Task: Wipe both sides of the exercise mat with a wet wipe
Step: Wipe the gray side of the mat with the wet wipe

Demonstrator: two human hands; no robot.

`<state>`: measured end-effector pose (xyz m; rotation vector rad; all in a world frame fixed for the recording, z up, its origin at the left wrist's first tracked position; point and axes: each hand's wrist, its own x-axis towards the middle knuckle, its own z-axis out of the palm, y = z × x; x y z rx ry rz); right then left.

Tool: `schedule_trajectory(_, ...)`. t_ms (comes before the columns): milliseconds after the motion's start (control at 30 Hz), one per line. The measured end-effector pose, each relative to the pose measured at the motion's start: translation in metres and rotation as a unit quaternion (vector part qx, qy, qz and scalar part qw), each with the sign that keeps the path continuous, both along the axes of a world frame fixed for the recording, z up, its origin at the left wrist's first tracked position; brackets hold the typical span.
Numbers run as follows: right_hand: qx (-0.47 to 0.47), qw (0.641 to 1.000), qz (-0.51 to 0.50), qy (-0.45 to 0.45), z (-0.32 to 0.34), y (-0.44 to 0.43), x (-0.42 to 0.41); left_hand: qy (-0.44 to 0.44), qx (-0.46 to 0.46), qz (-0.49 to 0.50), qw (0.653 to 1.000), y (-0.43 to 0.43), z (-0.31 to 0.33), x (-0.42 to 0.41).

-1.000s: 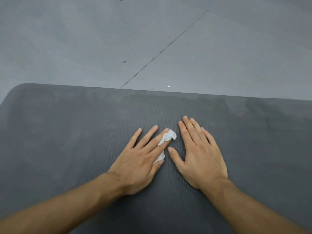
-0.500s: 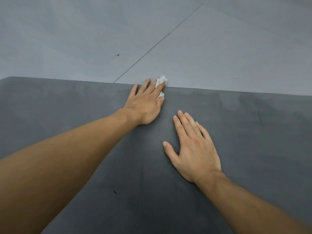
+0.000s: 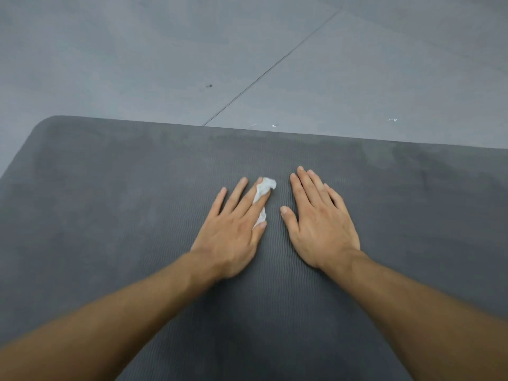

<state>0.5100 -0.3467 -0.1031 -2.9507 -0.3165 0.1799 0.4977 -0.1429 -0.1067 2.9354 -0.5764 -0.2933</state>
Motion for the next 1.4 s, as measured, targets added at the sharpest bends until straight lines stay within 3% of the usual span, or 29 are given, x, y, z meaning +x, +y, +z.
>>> schedule_trajectory(200,-0.003,0.999,0.024,0.046,0.002,-0.005,0.006,0.011,0.031,-0.020,0.999,0.017,0.002,-0.086)
schedule_trajectory(767,-0.005,0.999,0.023,0.031,0.002,-0.061,-0.145,0.041,0.019,0.021,0.999,-0.010,0.010,-0.002)
schedule_trajectory(1200,-0.021,1.000,0.013,0.016,0.000,-0.064,-0.149,0.029,0.031,-0.157,0.987,-0.005,0.011,-0.142)
schedule_trajectory(1400,-0.018,1.000,0.013,0.012,0.000,-0.064,-0.148,0.011,0.018,-0.074,0.997,0.007,0.008,-0.093)
